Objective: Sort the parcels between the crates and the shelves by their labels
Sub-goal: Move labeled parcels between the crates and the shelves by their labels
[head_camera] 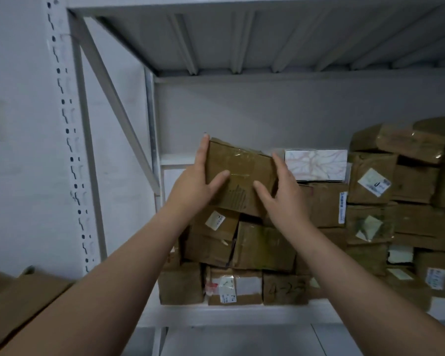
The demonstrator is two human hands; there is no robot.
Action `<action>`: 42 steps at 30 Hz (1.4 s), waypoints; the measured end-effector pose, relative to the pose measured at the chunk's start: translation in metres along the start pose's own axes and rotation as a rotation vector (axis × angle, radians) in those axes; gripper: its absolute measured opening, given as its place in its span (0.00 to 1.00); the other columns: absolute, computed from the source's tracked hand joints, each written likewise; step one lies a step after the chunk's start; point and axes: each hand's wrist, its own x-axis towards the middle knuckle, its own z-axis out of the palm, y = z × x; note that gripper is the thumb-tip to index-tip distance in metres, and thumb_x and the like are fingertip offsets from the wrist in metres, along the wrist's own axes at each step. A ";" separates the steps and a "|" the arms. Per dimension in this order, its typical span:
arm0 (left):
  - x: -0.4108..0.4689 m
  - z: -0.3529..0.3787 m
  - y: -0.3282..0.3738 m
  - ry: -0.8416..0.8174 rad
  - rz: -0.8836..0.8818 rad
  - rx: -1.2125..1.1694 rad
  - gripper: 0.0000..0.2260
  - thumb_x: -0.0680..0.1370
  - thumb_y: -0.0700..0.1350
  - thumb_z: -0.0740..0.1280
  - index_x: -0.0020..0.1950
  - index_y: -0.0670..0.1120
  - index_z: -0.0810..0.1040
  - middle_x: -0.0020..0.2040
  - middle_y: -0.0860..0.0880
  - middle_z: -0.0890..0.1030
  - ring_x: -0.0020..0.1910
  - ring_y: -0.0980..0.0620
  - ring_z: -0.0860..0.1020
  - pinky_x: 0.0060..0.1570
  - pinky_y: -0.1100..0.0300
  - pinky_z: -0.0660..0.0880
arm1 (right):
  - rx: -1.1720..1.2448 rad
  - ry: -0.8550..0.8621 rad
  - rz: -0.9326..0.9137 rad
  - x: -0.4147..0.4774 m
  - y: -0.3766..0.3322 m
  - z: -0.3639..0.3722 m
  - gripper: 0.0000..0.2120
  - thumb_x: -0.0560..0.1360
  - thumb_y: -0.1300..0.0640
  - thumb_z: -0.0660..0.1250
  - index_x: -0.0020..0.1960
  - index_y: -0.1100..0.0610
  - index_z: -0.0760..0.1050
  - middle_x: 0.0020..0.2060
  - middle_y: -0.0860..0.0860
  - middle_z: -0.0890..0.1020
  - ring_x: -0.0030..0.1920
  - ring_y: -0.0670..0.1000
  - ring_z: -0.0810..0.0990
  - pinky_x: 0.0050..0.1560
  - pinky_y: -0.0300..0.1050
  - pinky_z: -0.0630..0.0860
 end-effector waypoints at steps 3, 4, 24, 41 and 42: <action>0.001 0.003 0.000 0.076 0.017 -0.096 0.33 0.77 0.55 0.66 0.75 0.59 0.50 0.67 0.50 0.72 0.62 0.49 0.74 0.55 0.58 0.71 | -0.002 0.022 0.014 -0.003 -0.008 0.004 0.33 0.76 0.53 0.68 0.76 0.44 0.55 0.69 0.48 0.67 0.62 0.40 0.65 0.57 0.33 0.63; -0.001 0.003 0.001 0.099 0.030 -0.129 0.32 0.76 0.55 0.66 0.75 0.58 0.52 0.67 0.51 0.72 0.62 0.51 0.74 0.55 0.59 0.71 | 0.004 0.041 0.020 -0.004 -0.011 0.005 0.33 0.76 0.55 0.68 0.75 0.44 0.56 0.69 0.48 0.67 0.62 0.41 0.65 0.56 0.31 0.63; -0.069 -0.071 -0.032 -0.201 -0.471 -0.932 0.34 0.72 0.68 0.62 0.74 0.57 0.58 0.68 0.49 0.71 0.62 0.50 0.73 0.63 0.45 0.72 | 0.510 0.236 -0.027 -0.079 -0.096 0.012 0.14 0.71 0.43 0.64 0.52 0.48 0.66 0.53 0.56 0.69 0.48 0.43 0.72 0.47 0.32 0.72; -0.134 -0.074 -0.019 0.116 -0.104 -1.082 0.13 0.79 0.52 0.60 0.63 0.54 0.74 0.55 0.54 0.82 0.54 0.56 0.80 0.48 0.65 0.77 | 0.473 0.033 0.234 -0.123 -0.138 -0.005 0.30 0.67 0.37 0.69 0.67 0.42 0.68 0.63 0.43 0.76 0.64 0.42 0.74 0.67 0.51 0.72; -0.134 -0.073 -0.018 0.109 -0.118 -1.069 0.12 0.80 0.52 0.58 0.61 0.54 0.75 0.55 0.53 0.82 0.55 0.55 0.80 0.50 0.64 0.78 | 0.508 0.053 0.236 -0.125 -0.134 -0.007 0.25 0.69 0.39 0.68 0.65 0.39 0.69 0.62 0.42 0.77 0.63 0.41 0.75 0.66 0.51 0.73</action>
